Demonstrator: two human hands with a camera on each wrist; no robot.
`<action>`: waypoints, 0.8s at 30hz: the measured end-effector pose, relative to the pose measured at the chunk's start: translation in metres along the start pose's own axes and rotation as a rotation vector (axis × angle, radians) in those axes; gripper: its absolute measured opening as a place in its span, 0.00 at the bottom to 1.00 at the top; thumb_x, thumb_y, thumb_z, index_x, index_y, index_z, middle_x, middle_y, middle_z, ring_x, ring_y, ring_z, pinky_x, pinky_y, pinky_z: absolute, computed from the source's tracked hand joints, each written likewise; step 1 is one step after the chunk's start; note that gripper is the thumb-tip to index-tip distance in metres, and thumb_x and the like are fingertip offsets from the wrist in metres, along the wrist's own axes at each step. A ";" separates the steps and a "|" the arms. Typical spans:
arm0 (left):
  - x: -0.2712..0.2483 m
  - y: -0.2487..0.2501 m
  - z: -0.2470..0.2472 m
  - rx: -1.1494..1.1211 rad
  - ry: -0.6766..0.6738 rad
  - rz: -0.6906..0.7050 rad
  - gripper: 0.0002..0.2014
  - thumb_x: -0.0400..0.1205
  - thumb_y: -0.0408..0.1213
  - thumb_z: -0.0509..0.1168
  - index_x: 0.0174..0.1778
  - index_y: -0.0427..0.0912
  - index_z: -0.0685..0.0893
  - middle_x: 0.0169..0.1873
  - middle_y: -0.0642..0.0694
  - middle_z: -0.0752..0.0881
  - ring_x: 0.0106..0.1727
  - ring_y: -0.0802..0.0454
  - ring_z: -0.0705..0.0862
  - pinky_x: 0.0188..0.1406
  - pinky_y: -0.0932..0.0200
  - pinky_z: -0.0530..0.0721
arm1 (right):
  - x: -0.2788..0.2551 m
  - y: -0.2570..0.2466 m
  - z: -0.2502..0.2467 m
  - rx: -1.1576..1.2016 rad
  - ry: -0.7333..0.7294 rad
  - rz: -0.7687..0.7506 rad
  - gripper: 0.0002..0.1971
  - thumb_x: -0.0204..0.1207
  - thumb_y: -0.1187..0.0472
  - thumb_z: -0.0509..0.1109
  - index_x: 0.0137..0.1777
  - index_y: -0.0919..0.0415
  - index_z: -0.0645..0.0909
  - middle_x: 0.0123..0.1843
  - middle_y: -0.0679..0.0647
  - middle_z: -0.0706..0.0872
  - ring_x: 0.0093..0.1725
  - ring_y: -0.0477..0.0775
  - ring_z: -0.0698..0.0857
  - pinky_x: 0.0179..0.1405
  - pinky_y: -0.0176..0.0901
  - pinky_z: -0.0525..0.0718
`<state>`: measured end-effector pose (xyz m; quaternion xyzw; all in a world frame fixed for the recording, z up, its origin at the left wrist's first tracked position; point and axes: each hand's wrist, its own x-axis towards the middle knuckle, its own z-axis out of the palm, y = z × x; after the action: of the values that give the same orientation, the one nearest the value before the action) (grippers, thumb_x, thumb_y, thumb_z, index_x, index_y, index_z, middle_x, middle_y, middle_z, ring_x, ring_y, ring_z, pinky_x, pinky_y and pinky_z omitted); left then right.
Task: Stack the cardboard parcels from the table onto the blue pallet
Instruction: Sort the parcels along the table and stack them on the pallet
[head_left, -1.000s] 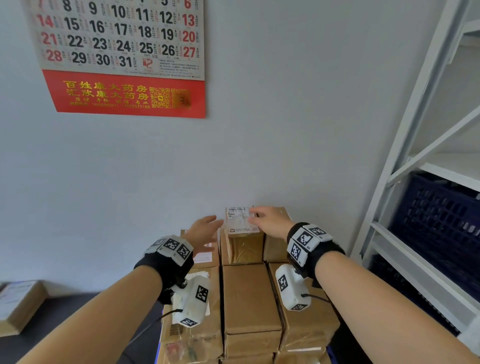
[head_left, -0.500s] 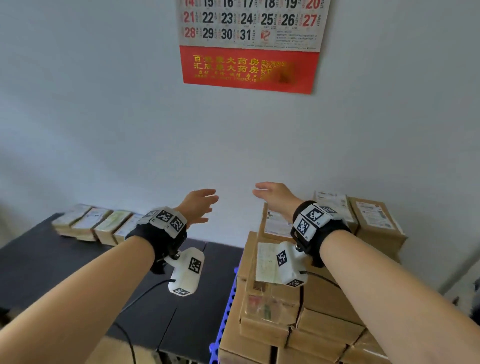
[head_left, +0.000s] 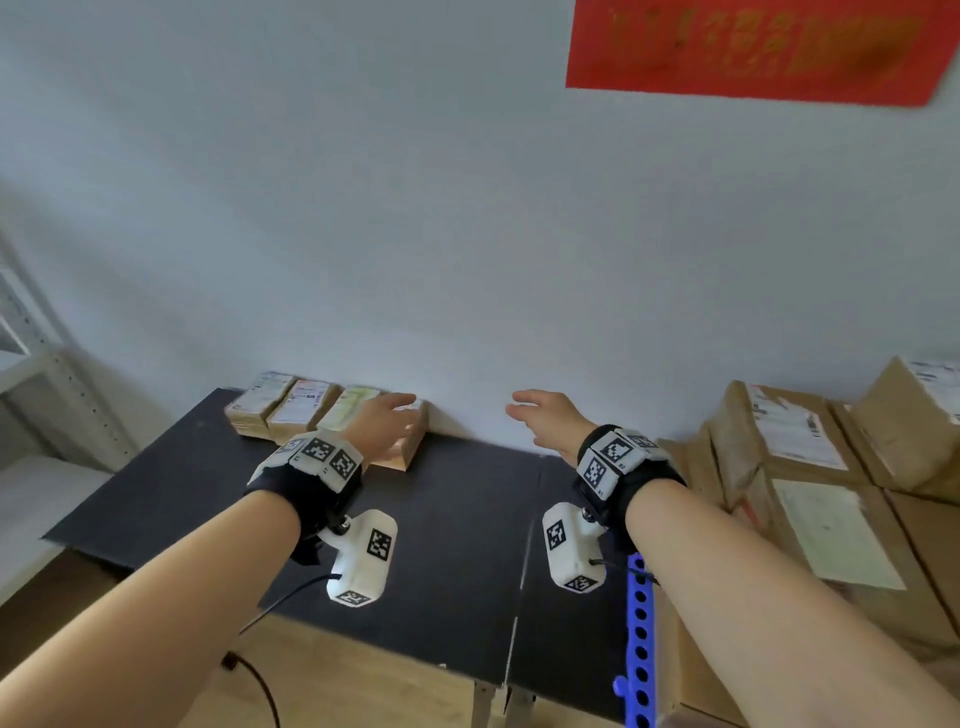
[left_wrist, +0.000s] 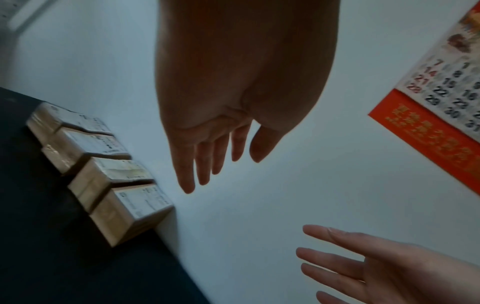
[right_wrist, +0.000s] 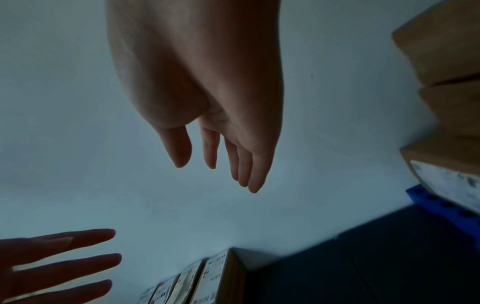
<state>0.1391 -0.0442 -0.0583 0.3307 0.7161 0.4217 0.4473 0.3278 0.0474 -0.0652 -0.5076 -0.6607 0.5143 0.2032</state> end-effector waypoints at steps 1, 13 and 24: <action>0.007 -0.008 -0.014 -0.001 0.006 -0.018 0.20 0.85 0.29 0.57 0.74 0.37 0.71 0.46 0.45 0.77 0.47 0.49 0.79 0.52 0.55 0.81 | 0.006 0.000 0.015 0.001 -0.004 0.014 0.24 0.81 0.59 0.65 0.76 0.62 0.71 0.76 0.59 0.73 0.70 0.55 0.74 0.72 0.47 0.72; 0.093 -0.090 -0.096 -0.035 -0.014 -0.228 0.21 0.86 0.34 0.57 0.76 0.43 0.69 0.57 0.45 0.75 0.61 0.49 0.75 0.69 0.46 0.73 | 0.090 0.020 0.135 -0.035 -0.055 0.179 0.25 0.80 0.59 0.66 0.77 0.62 0.70 0.62 0.57 0.77 0.64 0.52 0.76 0.75 0.52 0.71; 0.178 -0.139 -0.113 -0.012 -0.003 -0.372 0.22 0.85 0.35 0.58 0.76 0.44 0.70 0.65 0.42 0.77 0.64 0.48 0.77 0.68 0.48 0.76 | 0.200 0.059 0.191 -0.003 -0.091 0.333 0.31 0.79 0.61 0.67 0.81 0.62 0.61 0.79 0.61 0.68 0.76 0.59 0.70 0.76 0.55 0.70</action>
<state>-0.0464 0.0137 -0.2199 0.1905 0.7617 0.3354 0.5206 0.1234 0.1302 -0.2423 -0.5866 -0.5767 0.5623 0.0843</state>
